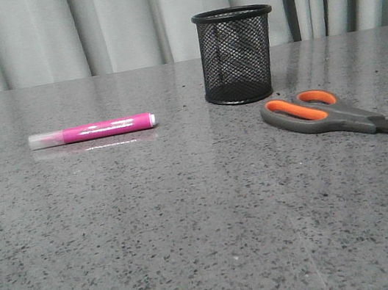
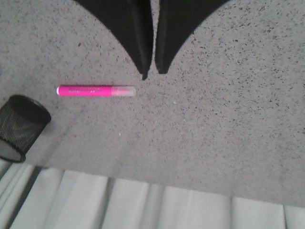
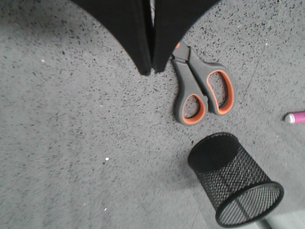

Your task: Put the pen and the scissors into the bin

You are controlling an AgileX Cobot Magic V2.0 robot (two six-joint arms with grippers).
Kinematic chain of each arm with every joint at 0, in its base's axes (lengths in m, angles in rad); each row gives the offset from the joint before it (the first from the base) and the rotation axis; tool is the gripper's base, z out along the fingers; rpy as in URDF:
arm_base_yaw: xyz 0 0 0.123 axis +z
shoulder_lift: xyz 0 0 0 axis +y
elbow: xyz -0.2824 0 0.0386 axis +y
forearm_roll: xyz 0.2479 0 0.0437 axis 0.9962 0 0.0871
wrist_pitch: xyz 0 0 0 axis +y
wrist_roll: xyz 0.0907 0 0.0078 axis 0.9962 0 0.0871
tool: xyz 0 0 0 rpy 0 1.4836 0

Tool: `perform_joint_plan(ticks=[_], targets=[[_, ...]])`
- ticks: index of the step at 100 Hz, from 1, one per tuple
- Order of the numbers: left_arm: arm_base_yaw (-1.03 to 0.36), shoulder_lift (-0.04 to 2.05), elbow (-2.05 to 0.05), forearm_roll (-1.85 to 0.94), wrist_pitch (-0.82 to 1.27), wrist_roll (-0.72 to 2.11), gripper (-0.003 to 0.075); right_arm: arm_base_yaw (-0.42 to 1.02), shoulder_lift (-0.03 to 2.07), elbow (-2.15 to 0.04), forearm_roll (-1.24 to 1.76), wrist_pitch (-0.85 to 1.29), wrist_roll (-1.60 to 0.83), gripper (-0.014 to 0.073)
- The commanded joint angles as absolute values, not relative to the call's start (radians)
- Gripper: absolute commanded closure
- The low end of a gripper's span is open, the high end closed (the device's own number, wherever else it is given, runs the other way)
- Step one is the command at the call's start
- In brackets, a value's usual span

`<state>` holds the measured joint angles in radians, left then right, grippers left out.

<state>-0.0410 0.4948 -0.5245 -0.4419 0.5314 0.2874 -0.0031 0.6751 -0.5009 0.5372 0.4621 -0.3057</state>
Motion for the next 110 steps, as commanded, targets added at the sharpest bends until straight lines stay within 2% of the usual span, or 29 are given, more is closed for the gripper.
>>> perform_joint_plan(ticks=[1,11,18,30,37,42,48,69,110], targets=[[-0.048,0.567,-0.603,-0.463,0.532,0.314,0.0738,-0.007,0.726,-0.573,0.539,0.445,-0.347,0.0648],[-0.048,0.615,-0.635,-0.501,0.558,0.352,0.0736,-0.007,0.738,-0.6,0.539,0.454,-0.373,0.0587],[-0.048,0.642,-0.654,-0.56,0.569,0.437,0.0703,-0.007,0.738,-0.61,0.539,0.454,-0.373,0.0491],[-0.048,0.682,-0.674,-0.693,0.558,0.563,0.0556,-0.007,0.738,-0.619,0.539,0.452,-0.373,0.028],[-0.048,0.71,-0.683,-0.761,0.558,0.63,0.046,-0.007,0.738,-0.619,0.539,0.452,-0.373,0.0226],[-0.048,0.732,-0.685,-0.807,0.558,0.679,0.0407,-0.007,0.738,-0.619,0.539,0.455,-0.373,0.0225],[-0.048,0.762,-0.685,-0.864,0.574,0.738,0.0384,-0.007,0.738,-0.619,0.539,0.462,-0.373,0.0225],[-0.048,0.916,-0.734,-1.044,0.698,1.036,0.0384,-0.007,0.738,-0.619,0.539,0.464,-0.392,0.0225],[-0.065,1.379,-1.066,-1.033,1.033,1.524,0.0384,-0.007,0.738,-0.619,0.539,0.464,-0.43,0.0225]])
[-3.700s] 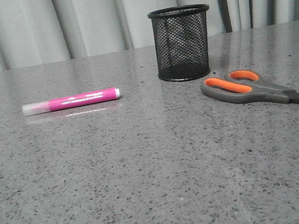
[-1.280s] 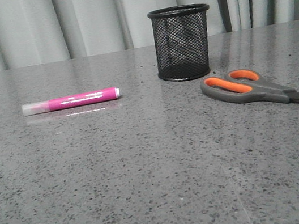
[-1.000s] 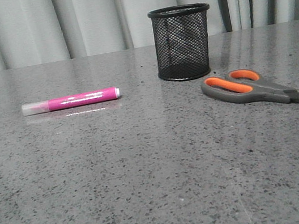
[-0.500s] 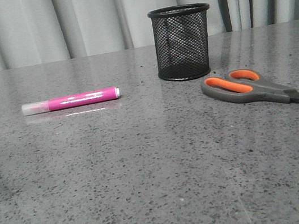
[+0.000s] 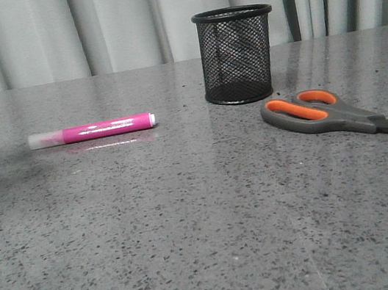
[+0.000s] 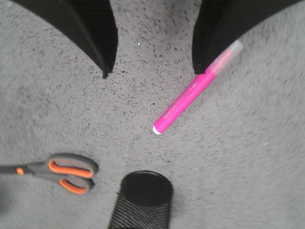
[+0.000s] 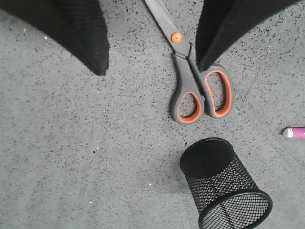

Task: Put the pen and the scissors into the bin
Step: 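Lower the left gripper over the pink marker and close on it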

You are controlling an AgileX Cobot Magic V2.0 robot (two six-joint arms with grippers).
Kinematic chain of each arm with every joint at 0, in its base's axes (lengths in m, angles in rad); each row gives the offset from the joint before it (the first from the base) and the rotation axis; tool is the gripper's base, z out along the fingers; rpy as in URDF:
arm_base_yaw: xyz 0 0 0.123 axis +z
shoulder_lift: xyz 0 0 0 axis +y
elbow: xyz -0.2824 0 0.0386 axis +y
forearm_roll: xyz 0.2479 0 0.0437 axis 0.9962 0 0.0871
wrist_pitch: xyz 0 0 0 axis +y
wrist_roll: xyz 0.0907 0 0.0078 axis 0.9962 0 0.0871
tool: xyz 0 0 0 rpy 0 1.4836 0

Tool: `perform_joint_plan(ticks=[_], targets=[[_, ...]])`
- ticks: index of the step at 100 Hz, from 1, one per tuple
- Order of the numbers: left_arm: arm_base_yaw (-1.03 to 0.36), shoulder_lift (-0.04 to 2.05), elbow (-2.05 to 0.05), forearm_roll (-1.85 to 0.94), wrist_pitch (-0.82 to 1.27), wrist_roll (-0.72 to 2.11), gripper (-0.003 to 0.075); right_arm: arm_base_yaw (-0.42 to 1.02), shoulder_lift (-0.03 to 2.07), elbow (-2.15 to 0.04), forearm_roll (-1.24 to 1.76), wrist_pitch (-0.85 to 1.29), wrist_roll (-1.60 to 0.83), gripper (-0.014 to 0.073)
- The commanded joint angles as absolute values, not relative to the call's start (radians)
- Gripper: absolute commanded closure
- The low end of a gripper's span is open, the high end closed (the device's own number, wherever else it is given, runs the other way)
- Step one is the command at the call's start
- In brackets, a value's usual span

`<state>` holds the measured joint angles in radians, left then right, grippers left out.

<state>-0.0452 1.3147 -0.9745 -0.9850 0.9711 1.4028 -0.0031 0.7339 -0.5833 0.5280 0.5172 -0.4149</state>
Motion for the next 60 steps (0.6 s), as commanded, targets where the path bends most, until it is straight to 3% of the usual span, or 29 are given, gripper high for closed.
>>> perform_joint_plan(ticks=[1,35,60], targets=[[-0.067,1.394,-1.077,-1.027,1.035,1.542,0.0384,-0.007,0.738,-0.619,0.539,0.464,-0.432,0.0225],[-0.207,1.678,-1.308,-0.834,1.038,1.671,0.0384,-0.007,0.738,-0.619,0.539,0.469,-0.436,0.0225],[-0.235,1.793,-1.394,-0.834,1.032,1.671,0.0384,-0.007,0.738,-0.619,0.539,0.469,-0.436,0.0225]])
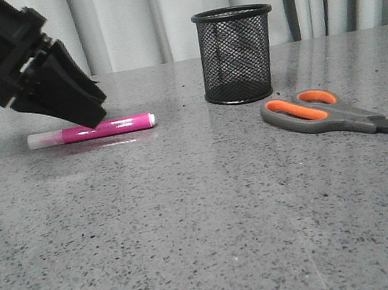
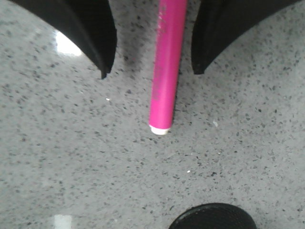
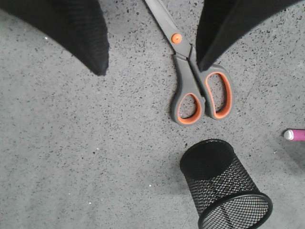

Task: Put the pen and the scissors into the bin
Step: 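Lower the left gripper over the pink marker and close on it, then lift the pink marker with the left gripper toward the mesh cup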

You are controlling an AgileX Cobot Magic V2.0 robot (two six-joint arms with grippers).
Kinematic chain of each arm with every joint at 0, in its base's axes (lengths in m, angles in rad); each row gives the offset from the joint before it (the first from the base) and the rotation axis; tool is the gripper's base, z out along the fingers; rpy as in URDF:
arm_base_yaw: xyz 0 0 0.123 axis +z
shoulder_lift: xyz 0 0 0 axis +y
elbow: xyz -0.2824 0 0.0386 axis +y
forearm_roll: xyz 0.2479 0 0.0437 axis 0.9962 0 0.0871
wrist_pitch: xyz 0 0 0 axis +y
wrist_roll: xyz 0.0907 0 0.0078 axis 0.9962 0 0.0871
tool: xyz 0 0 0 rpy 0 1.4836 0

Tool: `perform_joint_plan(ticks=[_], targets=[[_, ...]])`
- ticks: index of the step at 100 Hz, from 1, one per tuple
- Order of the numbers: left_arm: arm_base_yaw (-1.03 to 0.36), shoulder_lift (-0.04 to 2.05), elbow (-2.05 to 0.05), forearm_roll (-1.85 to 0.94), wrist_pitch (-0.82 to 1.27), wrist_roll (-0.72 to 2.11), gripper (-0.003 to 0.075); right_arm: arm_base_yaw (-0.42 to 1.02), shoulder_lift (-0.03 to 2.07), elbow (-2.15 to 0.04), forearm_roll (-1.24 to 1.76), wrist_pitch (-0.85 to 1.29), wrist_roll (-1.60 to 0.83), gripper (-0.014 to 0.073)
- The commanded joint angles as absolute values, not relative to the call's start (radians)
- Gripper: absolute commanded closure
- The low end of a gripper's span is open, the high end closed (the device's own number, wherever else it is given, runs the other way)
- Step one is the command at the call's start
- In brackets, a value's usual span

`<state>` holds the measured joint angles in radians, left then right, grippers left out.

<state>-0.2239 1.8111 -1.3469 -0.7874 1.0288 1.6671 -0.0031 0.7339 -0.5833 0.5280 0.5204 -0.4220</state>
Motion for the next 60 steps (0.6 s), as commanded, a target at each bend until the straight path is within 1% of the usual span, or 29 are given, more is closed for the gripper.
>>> perform_joint_plan(ticks=[1,30,49,60], targets=[[-0.236,1.795,-1.397,-0.834,1.032,1.671,0.0384,-0.007,0.738,-0.619,0.539,0.469,-0.436,0.0225],[-0.237,1.818,-1.403,-0.826,0.993,1.671,0.0391,-0.007,0.738,-0.619,0.539,0.469,-0.443,0.0225],[-0.237,1.831,-1.403,-0.798,1.013,1.671,0.0443,-0.007,0.738,-0.619,0.539,0.469,-0.443,0.0225],[-0.237,1.832,-1.403,-0.775,1.045,1.669,0.0492,-0.007,0.738,-0.619,0.539,0.469,-0.443,0.0225]])
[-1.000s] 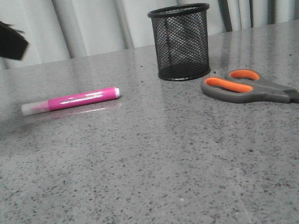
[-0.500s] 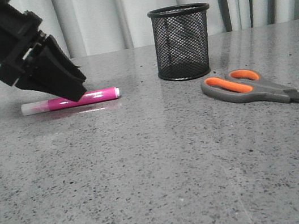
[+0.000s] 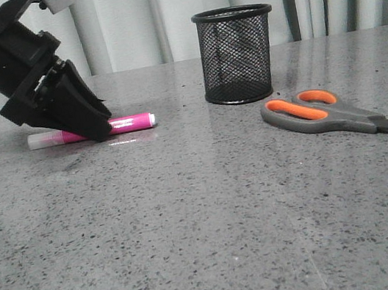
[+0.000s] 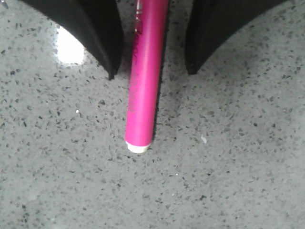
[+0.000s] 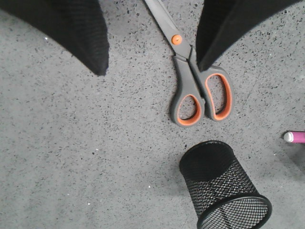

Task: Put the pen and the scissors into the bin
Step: 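Lift the pink marker with the left gripper toward the mesh cup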

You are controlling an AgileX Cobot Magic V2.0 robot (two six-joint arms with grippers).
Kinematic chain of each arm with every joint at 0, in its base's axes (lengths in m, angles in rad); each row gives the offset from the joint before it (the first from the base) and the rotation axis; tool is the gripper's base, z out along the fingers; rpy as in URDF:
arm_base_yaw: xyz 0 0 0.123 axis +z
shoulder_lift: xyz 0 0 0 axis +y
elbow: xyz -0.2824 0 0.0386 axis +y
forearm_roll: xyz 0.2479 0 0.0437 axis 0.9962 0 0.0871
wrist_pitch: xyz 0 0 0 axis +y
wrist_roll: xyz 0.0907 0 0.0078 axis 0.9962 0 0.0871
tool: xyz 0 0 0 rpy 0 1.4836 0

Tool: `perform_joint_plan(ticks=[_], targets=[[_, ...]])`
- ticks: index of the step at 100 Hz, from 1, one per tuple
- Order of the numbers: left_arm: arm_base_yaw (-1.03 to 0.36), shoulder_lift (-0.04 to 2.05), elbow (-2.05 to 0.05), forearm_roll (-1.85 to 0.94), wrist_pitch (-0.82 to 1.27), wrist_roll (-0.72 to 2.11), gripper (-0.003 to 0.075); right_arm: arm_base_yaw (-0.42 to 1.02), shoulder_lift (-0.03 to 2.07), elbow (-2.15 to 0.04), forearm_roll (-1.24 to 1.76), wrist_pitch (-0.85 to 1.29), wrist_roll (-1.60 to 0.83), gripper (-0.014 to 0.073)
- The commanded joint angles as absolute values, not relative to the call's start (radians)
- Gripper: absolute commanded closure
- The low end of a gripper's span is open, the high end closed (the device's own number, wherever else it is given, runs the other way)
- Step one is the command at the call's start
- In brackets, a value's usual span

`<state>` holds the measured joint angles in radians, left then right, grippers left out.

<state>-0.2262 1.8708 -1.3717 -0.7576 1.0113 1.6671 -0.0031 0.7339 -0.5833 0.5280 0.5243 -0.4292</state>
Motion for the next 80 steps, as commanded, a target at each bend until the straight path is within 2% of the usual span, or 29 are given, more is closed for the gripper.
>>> perform_joint_plan(ticks=[1,12,25,42,54,68,80], targets=[[-0.237,1.832,-1.403,-0.773,1.047,1.669,0.05,-0.007,0.738,-0.619,0.539,0.469,-0.443,0.0225],[-0.237,1.832,-1.403,-0.764,1.061,1.662,0.058,-0.007,0.738,-0.619,0.539,0.469,-0.443,0.0225],[-0.237,1.832,-1.43,-0.758,1.084,1.586,0.0738,-0.007,0.738,-0.619,0.539,0.469,-0.443,0.0225],[-0.237,1.818,-1.567,-0.767,1.202,1.427,0.0739,-0.007,0.738,-0.619,0.539,0.469,-0.443,0.0225],[-0.237,1.787,-1.663,-0.904,1.27,1.404,0.074,-0.007,0.738,-0.619,0.539,0.469,-0.443,0.0225],[-0.255,1.761,-1.696,-1.183,1.183,1.404,0.074,-0.007,0.738,-0.619,0.539,0.469,-0.443,0.0225],[-0.319,1.769,-1.696,-1.348,1.011,1.416,0.074,-0.007,0.738,-0.619,0.539,0.469,-0.443,0.0225]])
